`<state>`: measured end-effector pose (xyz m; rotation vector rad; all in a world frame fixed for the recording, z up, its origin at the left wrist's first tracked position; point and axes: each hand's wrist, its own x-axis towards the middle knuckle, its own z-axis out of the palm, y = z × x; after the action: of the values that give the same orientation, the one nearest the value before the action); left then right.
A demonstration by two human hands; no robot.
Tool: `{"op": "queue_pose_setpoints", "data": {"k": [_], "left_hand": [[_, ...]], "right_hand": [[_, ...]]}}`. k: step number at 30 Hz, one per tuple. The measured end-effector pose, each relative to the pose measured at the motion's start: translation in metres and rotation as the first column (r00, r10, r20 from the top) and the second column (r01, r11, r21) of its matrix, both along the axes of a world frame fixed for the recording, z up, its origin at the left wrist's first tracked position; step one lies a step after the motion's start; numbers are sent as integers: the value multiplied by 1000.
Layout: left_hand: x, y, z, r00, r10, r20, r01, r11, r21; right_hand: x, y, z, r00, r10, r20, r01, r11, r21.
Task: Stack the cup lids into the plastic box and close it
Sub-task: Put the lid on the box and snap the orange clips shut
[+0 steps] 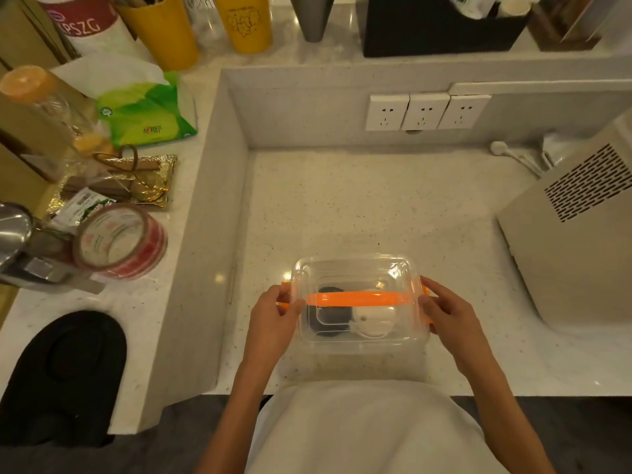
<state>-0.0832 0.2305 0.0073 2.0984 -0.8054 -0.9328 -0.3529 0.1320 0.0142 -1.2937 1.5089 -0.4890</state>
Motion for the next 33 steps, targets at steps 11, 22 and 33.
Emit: {"op": "queue_pose_setpoints", "data": {"k": [11,22,33], "left_hand": [[-4,-11,-2,987,19,161,-33,996,82],[-2,-10,-3,998,65,-5,-64,995,77],[-24,-13,1,963,64,263,-74,997,25]], "right_hand": [[4,-13,-6,999,-31,-37,31,999,5],[3,-12,-12,997,-75,-21,77,989,125],[-4,-17,-12,999,8,-33,-3,987,159]]}}
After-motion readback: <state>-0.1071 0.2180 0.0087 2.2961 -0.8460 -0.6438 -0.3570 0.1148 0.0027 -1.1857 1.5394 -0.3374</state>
